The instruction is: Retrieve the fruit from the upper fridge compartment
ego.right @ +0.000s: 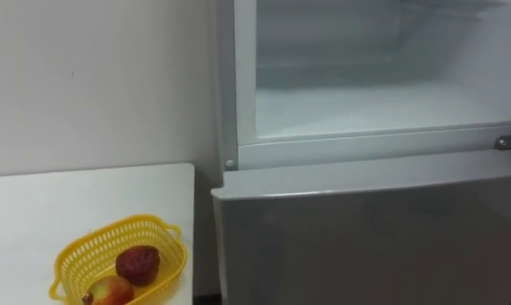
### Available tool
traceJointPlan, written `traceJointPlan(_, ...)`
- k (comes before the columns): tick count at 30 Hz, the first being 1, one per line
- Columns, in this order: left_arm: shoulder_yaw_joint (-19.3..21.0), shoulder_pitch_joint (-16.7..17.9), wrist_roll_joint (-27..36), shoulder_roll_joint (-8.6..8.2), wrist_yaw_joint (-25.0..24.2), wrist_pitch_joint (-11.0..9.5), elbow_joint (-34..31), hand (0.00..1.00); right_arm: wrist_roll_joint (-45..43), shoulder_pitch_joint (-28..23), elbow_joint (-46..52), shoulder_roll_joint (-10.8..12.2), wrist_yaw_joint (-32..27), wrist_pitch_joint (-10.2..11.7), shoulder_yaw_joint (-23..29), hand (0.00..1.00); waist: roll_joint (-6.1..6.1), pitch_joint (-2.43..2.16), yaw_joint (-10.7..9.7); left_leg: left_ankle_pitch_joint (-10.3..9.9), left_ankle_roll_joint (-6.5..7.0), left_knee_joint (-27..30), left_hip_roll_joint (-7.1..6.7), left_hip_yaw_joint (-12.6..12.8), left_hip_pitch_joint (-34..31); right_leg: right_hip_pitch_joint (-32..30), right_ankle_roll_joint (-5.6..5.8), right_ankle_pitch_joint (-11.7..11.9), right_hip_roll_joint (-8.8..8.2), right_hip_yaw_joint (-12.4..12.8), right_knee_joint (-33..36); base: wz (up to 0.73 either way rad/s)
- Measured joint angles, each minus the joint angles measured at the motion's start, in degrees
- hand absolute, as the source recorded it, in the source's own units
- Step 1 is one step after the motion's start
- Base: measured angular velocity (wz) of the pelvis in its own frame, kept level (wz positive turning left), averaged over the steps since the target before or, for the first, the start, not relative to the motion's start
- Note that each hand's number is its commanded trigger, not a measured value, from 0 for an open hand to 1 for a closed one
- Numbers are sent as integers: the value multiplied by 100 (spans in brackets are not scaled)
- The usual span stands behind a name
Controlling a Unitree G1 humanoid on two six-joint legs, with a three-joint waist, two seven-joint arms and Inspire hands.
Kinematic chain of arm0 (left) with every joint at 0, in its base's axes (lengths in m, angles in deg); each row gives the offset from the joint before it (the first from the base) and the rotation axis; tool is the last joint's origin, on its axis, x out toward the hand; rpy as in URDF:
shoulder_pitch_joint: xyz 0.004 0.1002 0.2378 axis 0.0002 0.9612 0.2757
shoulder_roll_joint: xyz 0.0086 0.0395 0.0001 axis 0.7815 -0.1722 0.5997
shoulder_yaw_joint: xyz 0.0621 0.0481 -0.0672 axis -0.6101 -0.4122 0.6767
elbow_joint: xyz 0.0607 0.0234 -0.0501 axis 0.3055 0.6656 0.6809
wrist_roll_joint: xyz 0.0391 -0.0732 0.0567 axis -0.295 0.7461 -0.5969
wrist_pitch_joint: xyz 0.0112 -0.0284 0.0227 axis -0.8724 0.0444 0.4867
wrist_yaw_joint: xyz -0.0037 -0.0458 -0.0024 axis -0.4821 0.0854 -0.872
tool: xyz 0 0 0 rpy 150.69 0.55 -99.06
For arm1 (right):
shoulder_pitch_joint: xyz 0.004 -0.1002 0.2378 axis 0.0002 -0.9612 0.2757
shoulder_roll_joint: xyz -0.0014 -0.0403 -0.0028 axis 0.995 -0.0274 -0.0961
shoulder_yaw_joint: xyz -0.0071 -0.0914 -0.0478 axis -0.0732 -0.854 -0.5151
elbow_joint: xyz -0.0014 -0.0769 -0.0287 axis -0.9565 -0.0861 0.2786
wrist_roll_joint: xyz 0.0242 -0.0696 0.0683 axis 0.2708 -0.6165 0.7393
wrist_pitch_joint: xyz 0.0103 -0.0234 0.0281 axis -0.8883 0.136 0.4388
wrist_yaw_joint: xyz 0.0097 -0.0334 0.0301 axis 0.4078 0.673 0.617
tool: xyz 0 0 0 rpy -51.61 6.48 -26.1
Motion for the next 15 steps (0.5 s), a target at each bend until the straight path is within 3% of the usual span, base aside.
traceJointPlan(7,6,35,17,-31,73,8,-95,0,1709,5,-989,94,-80,-46,18,0,12,-3,-61,1,1,4,-6,-22,-31,-12,5,-3,-14,3,-15,0)
traceJointPlan(9,80,82,49,-52,96,-5,-213,0,2615,3,-1098,107,-122,-47,148,0,6,0,-83,2,2,4,-10,-21,-25,-17,12,-13,-23,15,-10,0)
traceJointPlan(15,172,211,114,-51,111,-17,-392,0,4111,121,-1279,101,-50,-24,613,0,-76,25,-203,2,1,8,-27,-19,62,9,20,-68,-15,83,-8,0)
